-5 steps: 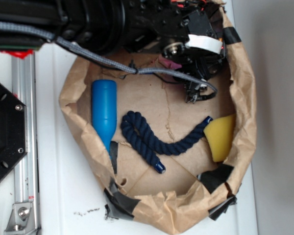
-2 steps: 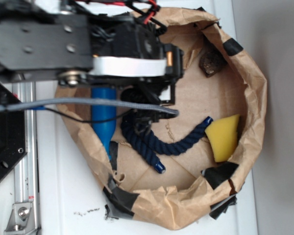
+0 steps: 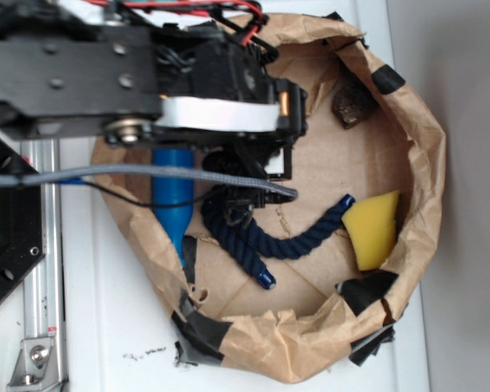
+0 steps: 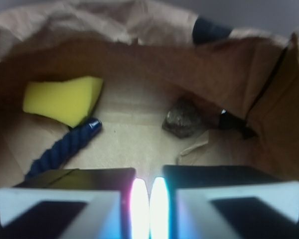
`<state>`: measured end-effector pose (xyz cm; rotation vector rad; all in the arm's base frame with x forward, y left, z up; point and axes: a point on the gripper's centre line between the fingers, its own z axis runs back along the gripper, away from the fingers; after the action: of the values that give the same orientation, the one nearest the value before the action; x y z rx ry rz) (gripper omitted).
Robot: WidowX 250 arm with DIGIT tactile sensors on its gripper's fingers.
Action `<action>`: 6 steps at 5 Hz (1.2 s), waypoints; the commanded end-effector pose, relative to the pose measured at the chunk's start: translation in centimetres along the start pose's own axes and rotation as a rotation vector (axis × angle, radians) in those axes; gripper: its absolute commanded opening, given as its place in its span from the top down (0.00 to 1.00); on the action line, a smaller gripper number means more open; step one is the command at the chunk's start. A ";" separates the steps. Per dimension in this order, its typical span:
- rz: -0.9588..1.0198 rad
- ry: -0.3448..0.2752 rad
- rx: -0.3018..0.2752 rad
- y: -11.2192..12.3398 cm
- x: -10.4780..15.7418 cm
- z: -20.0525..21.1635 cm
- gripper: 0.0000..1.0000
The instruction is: Grab the rock.
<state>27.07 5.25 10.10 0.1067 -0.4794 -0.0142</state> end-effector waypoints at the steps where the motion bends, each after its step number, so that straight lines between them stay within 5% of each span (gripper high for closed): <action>1: -0.002 -0.057 0.013 1.7 1.3 -1.8 0.00; 3: 0.049 -0.016 0.001 2.8 2.1 -5.0 0.00; 6: 0.092 -0.036 0.008 3.7 4.2 -6.7 0.00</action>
<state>32.74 8.64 4.44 0.0666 -0.4533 0.0711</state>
